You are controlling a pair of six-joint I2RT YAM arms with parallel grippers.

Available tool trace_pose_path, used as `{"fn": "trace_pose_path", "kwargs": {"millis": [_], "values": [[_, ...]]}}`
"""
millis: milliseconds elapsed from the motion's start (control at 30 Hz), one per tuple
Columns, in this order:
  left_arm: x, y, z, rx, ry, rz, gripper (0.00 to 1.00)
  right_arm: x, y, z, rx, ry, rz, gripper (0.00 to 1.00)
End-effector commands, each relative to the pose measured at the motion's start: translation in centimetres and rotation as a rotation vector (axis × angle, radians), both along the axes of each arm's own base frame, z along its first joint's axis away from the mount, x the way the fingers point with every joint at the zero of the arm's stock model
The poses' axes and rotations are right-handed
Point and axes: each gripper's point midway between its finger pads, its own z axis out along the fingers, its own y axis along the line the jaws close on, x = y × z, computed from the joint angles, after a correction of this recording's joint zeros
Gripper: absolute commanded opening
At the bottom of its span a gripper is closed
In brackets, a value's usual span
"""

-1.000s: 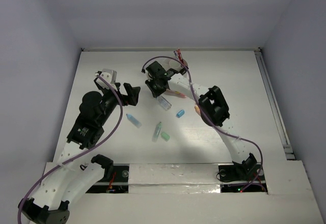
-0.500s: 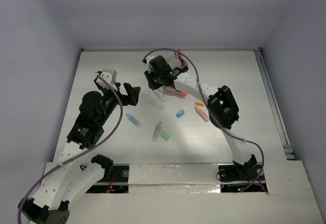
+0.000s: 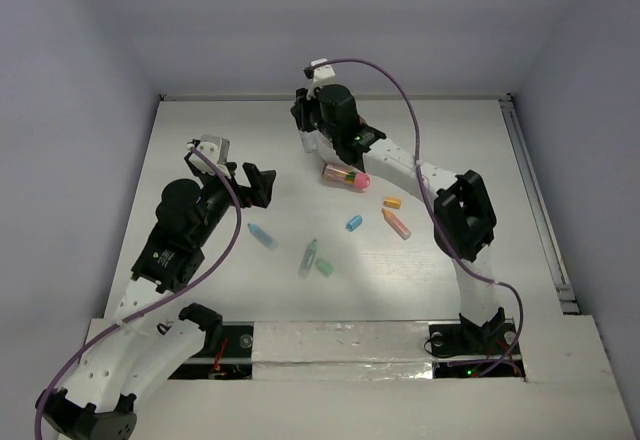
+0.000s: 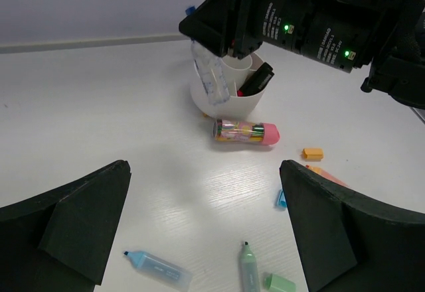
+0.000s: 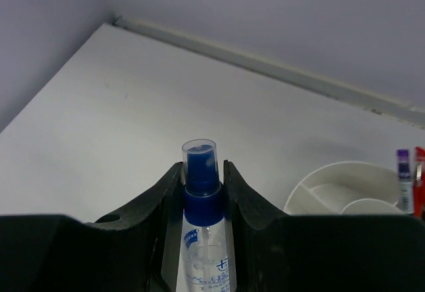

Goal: Sort the stationery into containers
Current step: Place the stationery in the storage box.

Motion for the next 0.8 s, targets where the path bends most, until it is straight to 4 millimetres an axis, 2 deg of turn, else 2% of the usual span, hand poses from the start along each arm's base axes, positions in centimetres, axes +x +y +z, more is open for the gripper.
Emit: {"fn": "trace_pose_path", "kwargs": {"millis": [0,100,167,367,467,667,733,767], "values": [[0.3,0.1,1.7,-0.028,-0.05,0.005,0.95,3.3,-2.3,5.3,0.15,-0.163,-0.125,0.0],[0.3,0.1,1.6,-0.026,-0.049,0.005,0.95,4.2,-3.1,5.4,0.188,-0.179,-0.161,0.0],[0.4,0.1,1.5,-0.026,-0.044,0.005,0.95,5.5,-4.6,5.3,0.215,-0.193,-0.193,0.0],[0.6,-0.1,1.2,-0.019,-0.035,-0.001,0.95,7.3,-5.3,4.8,0.216,-0.232,-0.191,0.0],[0.7,0.0,1.3,-0.021,-0.036,0.003,0.95,7.6,-4.9,3.5,0.202,-0.228,-0.176,0.0],[1.0,0.0,1.0,-0.017,-0.028,-0.001,0.95,8.2,-5.2,1.4,0.166,-0.241,-0.175,0.0],[1.1,-0.1,0.8,-0.014,-0.022,-0.004,0.95,8.1,-5.3,1.3,0.164,-0.258,-0.175,0.0],[1.1,-0.1,0.9,-0.016,-0.022,-0.006,0.95,8.1,-5.4,0.5,0.153,-0.251,-0.178,0.0]]}}
